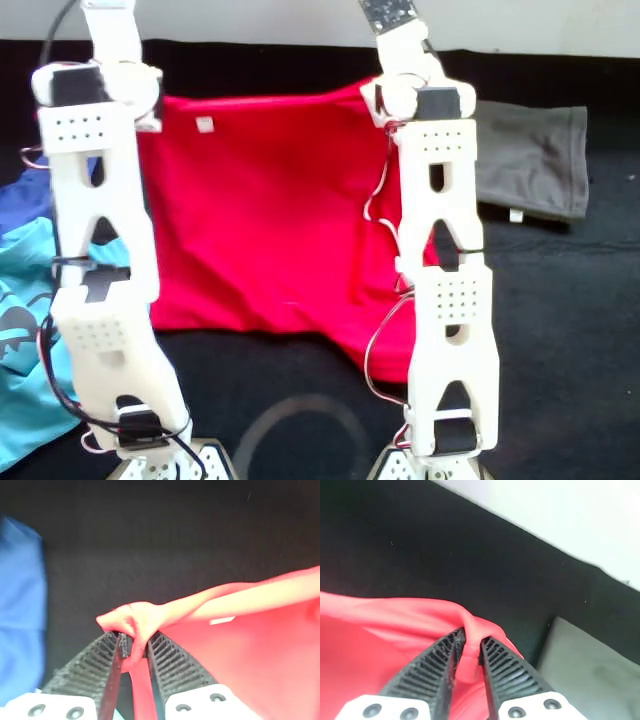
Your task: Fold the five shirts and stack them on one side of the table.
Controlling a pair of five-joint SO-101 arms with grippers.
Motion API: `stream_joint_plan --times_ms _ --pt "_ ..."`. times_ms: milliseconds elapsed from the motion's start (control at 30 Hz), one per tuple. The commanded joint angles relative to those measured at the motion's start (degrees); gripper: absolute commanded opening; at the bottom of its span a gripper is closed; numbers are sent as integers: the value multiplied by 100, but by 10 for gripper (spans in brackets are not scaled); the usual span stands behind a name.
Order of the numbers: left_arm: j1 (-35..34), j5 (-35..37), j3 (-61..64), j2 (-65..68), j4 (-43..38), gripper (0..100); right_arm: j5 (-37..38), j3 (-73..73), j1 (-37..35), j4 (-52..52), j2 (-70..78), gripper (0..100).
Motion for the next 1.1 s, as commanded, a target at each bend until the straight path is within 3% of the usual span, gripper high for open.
stream_joint_plan --times_ms 0,167,367,600,800,1067 --pt "101 413 57 347 26 8 35 -92 154 277 4 5" --pt "127 519 -303 374 325 8 35 -1024 198 1367 -66 5" --pt "418 519 -708 259 1960 8 53 -1807 207 2563 -31 5" --pt "549 519 1341 136 1899 8 44 -1789 497 2695 -31 5" --pt "760 519 2202 110 1899 16 -176 -1798 585 2703 -180 5" --pt "699 484 2290 66 1908 197 -431 -1780 576 2703 -629 5"
